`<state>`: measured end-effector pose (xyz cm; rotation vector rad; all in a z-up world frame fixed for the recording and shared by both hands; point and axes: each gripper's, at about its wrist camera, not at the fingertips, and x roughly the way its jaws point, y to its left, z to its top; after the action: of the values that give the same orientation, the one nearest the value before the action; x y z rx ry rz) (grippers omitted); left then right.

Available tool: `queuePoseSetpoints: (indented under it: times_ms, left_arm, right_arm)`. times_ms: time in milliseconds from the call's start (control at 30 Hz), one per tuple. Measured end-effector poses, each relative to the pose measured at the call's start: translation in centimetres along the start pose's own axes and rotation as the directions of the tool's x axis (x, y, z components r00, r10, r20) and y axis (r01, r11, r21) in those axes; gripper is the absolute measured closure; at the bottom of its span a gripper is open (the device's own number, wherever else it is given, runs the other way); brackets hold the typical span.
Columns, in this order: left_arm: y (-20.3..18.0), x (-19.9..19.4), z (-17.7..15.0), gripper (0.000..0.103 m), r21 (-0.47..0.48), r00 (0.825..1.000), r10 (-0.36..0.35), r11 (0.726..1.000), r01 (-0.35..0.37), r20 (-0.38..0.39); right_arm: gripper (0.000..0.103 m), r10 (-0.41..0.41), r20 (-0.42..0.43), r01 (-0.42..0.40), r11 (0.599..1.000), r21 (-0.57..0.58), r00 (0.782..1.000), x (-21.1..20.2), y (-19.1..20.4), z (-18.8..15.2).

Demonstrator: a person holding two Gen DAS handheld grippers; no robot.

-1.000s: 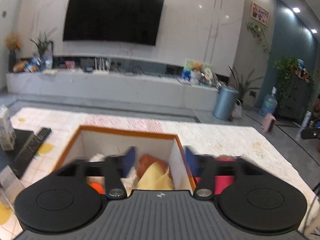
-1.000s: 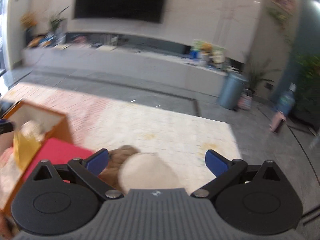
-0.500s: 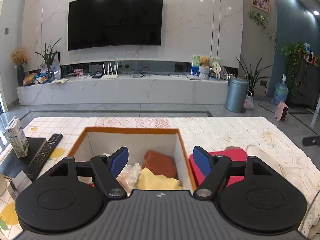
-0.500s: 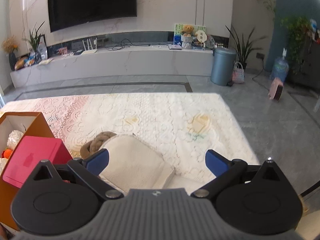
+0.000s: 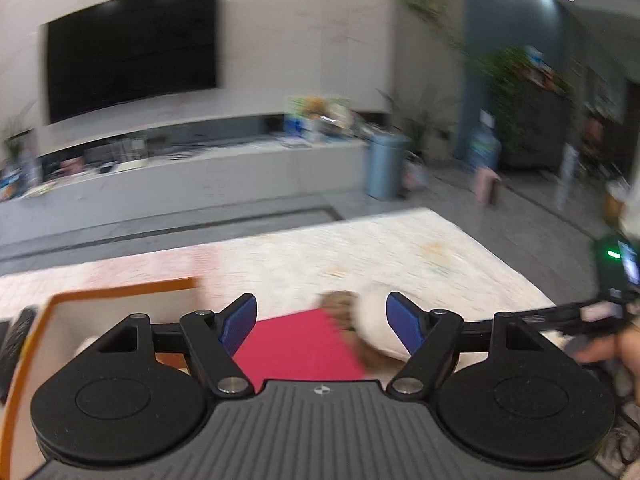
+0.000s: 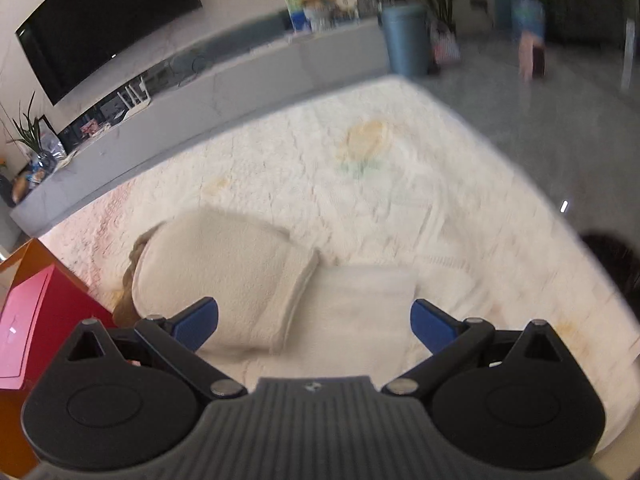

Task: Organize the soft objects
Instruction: 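Move both tools back toward the cream pillow and white mesh cloth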

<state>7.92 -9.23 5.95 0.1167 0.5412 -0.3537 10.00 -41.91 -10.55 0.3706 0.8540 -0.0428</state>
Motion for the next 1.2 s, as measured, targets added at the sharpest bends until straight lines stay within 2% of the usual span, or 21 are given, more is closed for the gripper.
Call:
queuePoseSetpoints:
  times_ms: [167,333,533,633,700,767,833,867,933,967,1100,1200]
  left_arm:
    - [-3.7,2.9,1.1,0.016,0.091,0.995,-0.029,0.995,0.038,-0.1]
    - [-5.5,4.7,1.3,0.016,0.164,0.981,0.03,0.987,0.001,-0.189]
    - [-6.2,5.9,1.1,0.016,0.163,0.953,0.06,0.987,-0.012,-0.296]
    - [-7.8,6.2,0.6,0.016,0.248,0.948,0.1,0.969,-0.022,-0.303]
    - [-8.6,6.2,-0.1,0.016,0.303,0.951,0.147,0.951,-0.061,-0.272]
    - [-9.4,6.6,-0.6,0.016,0.37,0.948,0.158,0.928,-0.048,-0.275]
    - [-10.6,7.1,-1.5,0.017,0.467,0.945,0.172,0.884,-0.023,-0.278]
    - [-11.5,7.3,-2.1,0.017,0.537,0.947,0.186,0.844,-0.017,-0.262]
    - [-13.1,7.9,-3.5,0.018,0.667,0.951,0.217,0.745,-0.015,-0.221]
    - [-13.7,8.2,-4.0,0.018,0.705,0.953,0.22,0.709,-0.008,-0.21]
    - [-15.5,10.1,-5.4,0.023,0.767,0.95,0.21,0.64,0.044,-0.23]
    - [-16.5,11.6,-6.9,0.023,0.849,0.945,0.24,0.524,0.066,-0.222]
  right_arm:
    - [0.003,-0.046,-0.004,0.046,0.999,0.011,0.999,0.1,-1.0,-0.3]
    - [0.003,-0.012,0.03,0.011,0.999,0.04,0.999,-0.6,-1.4,0.4]
    - [0.003,0.002,0.034,-0.004,0.998,0.066,0.999,-1.0,-2.1,0.4]
    - [0.003,0.005,0.029,-0.007,0.997,0.072,1.0,-0.9,-2.5,0.3]
    - [0.003,-0.006,0.025,0.004,0.997,0.073,1.0,-1.0,-2.7,0.2]
    - [0.003,-0.013,0.02,0.012,0.998,0.065,1.0,-1.1,-3.0,0.1]
    - [0.003,-0.009,0.015,0.008,0.997,0.071,1.0,-1.0,-3.4,-0.1]
    - [0.003,-0.006,0.012,0.005,0.997,0.079,1.0,-1.0,-3.6,-0.1]
    - [0.003,-0.008,0.014,0.007,0.996,0.09,1.0,-1.0,-3.9,0.0]
    - [0.003,-0.012,0.016,0.011,0.996,0.091,1.0,-1.1,-3.9,0.0]
    - [0.003,-0.03,0.025,0.028,0.996,0.084,0.999,-1.3,-4.1,0.2]
    - [0.003,-0.035,0.023,0.033,0.996,0.089,0.999,-1.3,-4.4,0.1]
